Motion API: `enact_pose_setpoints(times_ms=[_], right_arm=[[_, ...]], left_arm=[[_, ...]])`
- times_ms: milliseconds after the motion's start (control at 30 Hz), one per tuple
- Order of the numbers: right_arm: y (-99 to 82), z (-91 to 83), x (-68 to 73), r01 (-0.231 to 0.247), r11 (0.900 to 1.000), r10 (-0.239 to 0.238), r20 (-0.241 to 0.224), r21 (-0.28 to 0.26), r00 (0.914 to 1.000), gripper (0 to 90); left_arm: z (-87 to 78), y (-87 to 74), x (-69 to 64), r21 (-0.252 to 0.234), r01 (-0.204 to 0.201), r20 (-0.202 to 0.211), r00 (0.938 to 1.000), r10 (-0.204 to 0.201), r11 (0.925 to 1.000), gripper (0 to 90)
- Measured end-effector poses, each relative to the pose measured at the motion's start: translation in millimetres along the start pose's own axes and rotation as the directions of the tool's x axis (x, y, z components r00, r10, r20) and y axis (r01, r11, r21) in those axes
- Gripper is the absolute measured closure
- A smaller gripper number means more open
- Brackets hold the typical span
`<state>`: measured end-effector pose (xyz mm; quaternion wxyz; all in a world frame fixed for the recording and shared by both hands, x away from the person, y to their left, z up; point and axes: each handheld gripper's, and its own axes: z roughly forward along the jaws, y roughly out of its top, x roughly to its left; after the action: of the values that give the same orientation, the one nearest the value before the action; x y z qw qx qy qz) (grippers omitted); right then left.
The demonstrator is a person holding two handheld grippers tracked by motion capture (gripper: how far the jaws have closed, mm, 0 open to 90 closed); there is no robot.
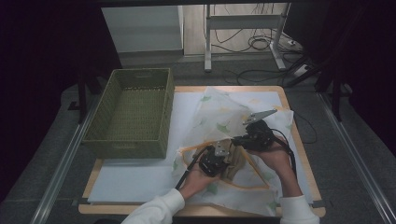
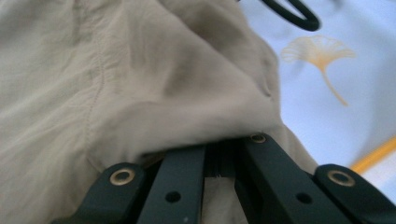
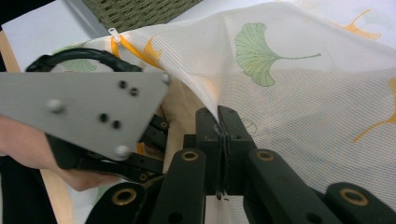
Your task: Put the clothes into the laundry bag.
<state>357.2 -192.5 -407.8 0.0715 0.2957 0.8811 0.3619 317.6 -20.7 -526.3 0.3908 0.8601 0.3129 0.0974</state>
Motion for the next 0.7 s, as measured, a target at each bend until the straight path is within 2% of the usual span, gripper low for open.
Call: enact_pose_setpoints(times_ms=[67,133,233,300,367,433,500,633,700], right_arm=[[0.0,-0.5,-0.2,0.000,1.0000,0.000,0.003,-0.004,1.0000,87.3],[0.4,-2.0,0.3,-0.001,1.0000,0.001,0.005,-0.009,1.0000,87.4],[0.3,-3.2,-0.1,-0.003,0.9999,0.003,0.010,-0.014,0.9999,87.4],[0.3,-3.9,0.3,-0.004,0.9999,0.004,0.011,-0.012,0.9999,87.4],[0.5,-3.6,0.3,0.002,0.9999,-0.002,0.010,-0.014,0.9999,87.3],[0.5,-2.8,0.2,0.000,0.9999,0.000,0.009,-0.012,1.0000,87.4],[0.2,-2.0,0.2,-0.003,1.0000,0.003,0.007,-0.009,1.0000,87.4],[0.0,-1.7,0.2,-0.002,1.0000,0.002,0.006,-0.008,1.0000,87.4],[-0.1,-1.7,-0.1,-0.003,1.0000,0.003,0.005,-0.008,1.0000,87.4]], left_arm=[[-7.2,-3.8,-4.2,-0.005,-0.023,0.001,0.9997,0.023,0.9997,90.0],[-18.1,-10.1,-6.4,-0.008,-0.027,0.024,0.9994,0.027,0.9996,90.0],[-31.8,-17.7,-8.5,-0.025,0.001,0.091,0.9958,0.002,0.9997,89.8],[-41.0,-21.6,-9.6,-0.029,-0.010,0.139,0.9902,0.014,0.9995,89.5],[-44.6,-23.5,-11.6,-0.037,-0.031,0.152,0.9877,0.037,0.9988,89.5],[-45.0,-24.6,-15.9,-0.033,-0.060,0.171,0.9831,0.064,0.9977,89.6],[-41.5,-24.4,-18.1,-0.004,-0.091,0.171,0.9811,0.091,0.9958,89.6],[-27.8,-24.4,-16.2,0.040,-0.086,0.176,0.9814,0.077,0.9955,89.7],[-21.7,-24.7,-16.0,0.051,-0.082,0.165,0.9836,0.072,0.9954,89.9]])
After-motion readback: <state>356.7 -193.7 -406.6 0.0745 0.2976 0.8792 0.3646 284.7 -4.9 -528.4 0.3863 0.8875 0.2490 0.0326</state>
